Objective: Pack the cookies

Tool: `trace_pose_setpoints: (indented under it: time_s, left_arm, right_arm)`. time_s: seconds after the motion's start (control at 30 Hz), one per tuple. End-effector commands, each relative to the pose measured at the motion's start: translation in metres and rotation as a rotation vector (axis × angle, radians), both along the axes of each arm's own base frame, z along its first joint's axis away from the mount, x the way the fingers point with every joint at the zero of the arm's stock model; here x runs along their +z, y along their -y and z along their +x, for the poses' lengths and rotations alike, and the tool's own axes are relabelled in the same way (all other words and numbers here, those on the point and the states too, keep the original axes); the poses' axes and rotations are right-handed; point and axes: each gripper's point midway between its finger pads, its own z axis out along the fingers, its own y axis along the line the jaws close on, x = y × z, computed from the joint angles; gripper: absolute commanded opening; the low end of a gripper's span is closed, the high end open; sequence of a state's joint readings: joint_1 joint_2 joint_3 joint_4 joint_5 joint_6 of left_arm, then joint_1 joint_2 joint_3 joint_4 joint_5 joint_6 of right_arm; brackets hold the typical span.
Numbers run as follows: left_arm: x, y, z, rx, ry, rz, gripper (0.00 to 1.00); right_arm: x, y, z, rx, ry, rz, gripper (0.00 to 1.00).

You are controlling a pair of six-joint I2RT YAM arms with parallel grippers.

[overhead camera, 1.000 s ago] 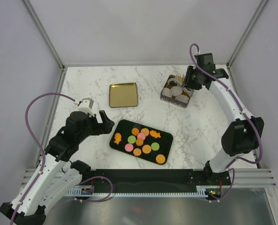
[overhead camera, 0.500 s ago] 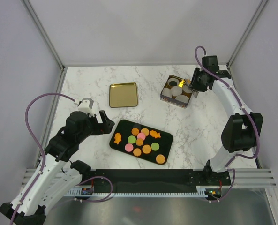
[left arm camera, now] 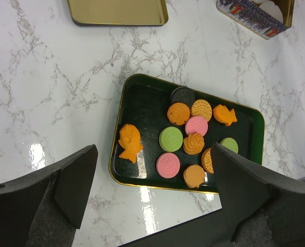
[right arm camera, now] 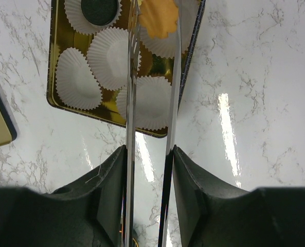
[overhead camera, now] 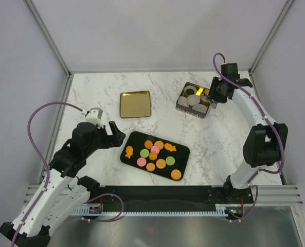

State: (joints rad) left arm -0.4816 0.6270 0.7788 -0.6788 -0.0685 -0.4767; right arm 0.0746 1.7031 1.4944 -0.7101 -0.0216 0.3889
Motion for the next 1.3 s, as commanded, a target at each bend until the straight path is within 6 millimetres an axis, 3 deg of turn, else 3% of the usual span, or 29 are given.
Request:
trace_pose_setpoints:
  time_s: [0.0,1.0,1.1,1.27]
  left_arm:
    - [0.008,0.0,0.002,-0.015,0.038,0.005,0.99]
    - [0.008,0.0,0.002,-0.015,0.036,0.004,0.99]
    - [0.008,0.0,0.002,-0.013,0.036,0.005,0.99]
    - [0.008,0.0,0.003,-0.008,0.038,0.005,0.99]
  right_arm:
    - [0.007,0.003,0.008,-0.009,0.045,-0.009,0.46]
    - [0.01,-0.001,0.006,0.002,0.048,0.011,0.53]
    - [0.023,-0.01,0.003,0.028,0.074,0.014,0.52]
    - [0.046,-0.055,-0.013,0.141,0.113,0.003,0.52]
